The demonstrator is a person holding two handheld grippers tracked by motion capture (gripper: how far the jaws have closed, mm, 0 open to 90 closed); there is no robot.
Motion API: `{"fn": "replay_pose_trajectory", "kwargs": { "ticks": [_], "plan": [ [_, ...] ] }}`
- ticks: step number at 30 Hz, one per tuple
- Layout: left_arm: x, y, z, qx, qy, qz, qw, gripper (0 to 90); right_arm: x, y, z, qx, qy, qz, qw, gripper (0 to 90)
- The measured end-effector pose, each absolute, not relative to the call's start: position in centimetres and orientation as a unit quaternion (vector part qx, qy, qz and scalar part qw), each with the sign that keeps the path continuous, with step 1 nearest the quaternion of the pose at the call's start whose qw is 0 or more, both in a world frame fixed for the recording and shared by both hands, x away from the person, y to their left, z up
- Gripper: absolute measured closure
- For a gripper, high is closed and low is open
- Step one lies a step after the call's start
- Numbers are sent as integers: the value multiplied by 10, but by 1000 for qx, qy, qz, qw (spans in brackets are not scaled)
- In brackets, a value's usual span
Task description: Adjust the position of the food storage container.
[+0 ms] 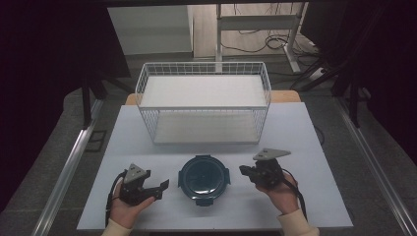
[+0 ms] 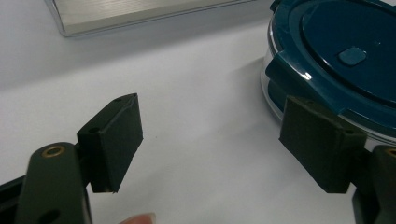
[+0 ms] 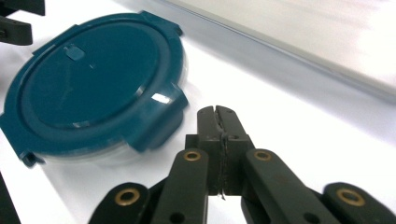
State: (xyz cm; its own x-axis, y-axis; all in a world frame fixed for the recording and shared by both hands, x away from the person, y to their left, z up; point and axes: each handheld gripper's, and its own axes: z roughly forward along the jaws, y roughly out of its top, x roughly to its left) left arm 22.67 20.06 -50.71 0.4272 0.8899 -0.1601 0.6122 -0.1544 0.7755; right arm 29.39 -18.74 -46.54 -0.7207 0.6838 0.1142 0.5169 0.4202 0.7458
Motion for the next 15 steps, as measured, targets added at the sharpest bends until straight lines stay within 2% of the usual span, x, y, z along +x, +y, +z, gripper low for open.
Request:
{"fn": "replay_pose_trajectory", "kwargs": {
  "ticks": [1,3,4,5,6,9,11,15],
  "plan": [
    [227,201,-507,740,508,171,407,214,291,-192,-468,363,831,409,103,807],
    [226,201,-507,740,508,171,407,214,284,-201,-472,365,817,434,105,515],
    [226,201,-507,740,508,172,407,213,282,-203,-474,375,812,435,106,432],
    [226,201,-507,740,508,172,407,213,282,-203,-474,375,812,435,106,432],
    [226,201,-507,739,509,172,406,213,279,-206,-479,387,807,436,97,343],
    [226,201,-507,740,509,172,405,212,278,-208,-482,394,802,439,94,310],
    [226,201,-507,740,508,175,405,210,279,-204,-486,392,810,424,97,250],
    [226,200,-507,739,510,175,405,210,279,-204,-484,390,812,422,104,231]
  ]
}}
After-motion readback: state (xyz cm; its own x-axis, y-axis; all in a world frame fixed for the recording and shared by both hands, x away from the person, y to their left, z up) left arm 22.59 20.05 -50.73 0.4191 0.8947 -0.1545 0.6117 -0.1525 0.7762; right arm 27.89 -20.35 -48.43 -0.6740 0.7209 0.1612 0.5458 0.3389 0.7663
